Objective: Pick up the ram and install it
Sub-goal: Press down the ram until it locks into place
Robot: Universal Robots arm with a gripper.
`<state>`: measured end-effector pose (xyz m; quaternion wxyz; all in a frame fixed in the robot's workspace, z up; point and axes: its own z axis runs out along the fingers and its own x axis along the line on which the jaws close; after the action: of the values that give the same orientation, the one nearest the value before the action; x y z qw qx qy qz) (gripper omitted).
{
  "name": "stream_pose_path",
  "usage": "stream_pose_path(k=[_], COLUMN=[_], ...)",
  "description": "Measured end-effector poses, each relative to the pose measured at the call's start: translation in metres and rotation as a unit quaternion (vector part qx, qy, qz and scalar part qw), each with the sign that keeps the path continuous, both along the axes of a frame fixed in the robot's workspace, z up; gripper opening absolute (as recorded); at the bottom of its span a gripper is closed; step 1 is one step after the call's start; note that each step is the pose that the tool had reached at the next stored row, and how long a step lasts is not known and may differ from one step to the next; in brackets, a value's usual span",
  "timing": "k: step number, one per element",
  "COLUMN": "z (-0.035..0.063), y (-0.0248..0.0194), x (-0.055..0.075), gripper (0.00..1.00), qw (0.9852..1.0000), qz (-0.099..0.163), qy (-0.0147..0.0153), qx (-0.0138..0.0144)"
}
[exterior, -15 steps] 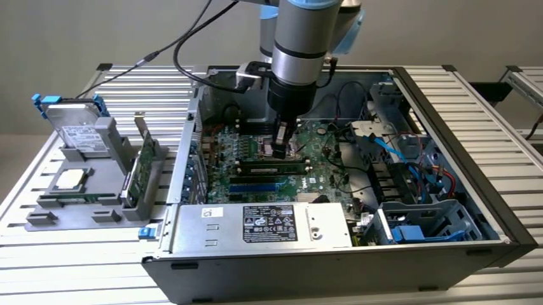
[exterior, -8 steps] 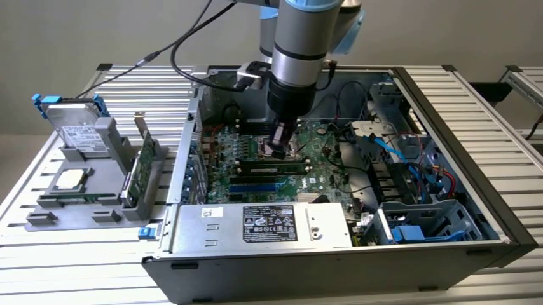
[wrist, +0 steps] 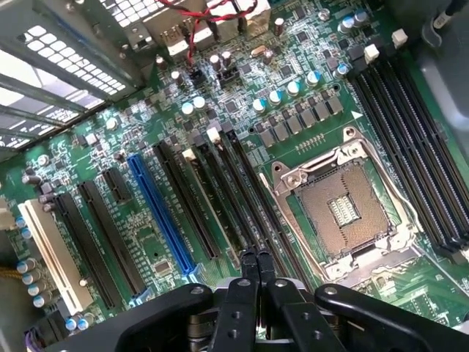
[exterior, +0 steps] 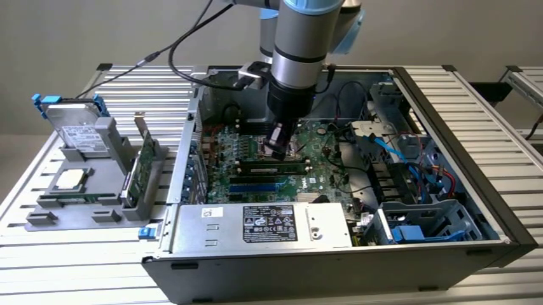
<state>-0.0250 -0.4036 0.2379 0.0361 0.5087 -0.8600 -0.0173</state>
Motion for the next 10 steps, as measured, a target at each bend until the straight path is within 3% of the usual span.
stream_pose_path(k=[2, 5, 7, 10], z=[-0.0006, -0.0007, -0.0007, -0.0006], y=[0.0, 0.0, 0.0, -0.0002], x=[0.0, 0.0001, 0.0, 0.0], gripper=[0.1, 0.1, 0.1, 0.1], qw=[0.9999, 0.9996, 0.9993, 0.9988], qz=[-0.012, -0.029, -0.037, -0.047], qy=[0.0, 0.0026, 0.0061, 0.014], qx=[-0.0006, -0.0012, -0.0013, -0.0016])
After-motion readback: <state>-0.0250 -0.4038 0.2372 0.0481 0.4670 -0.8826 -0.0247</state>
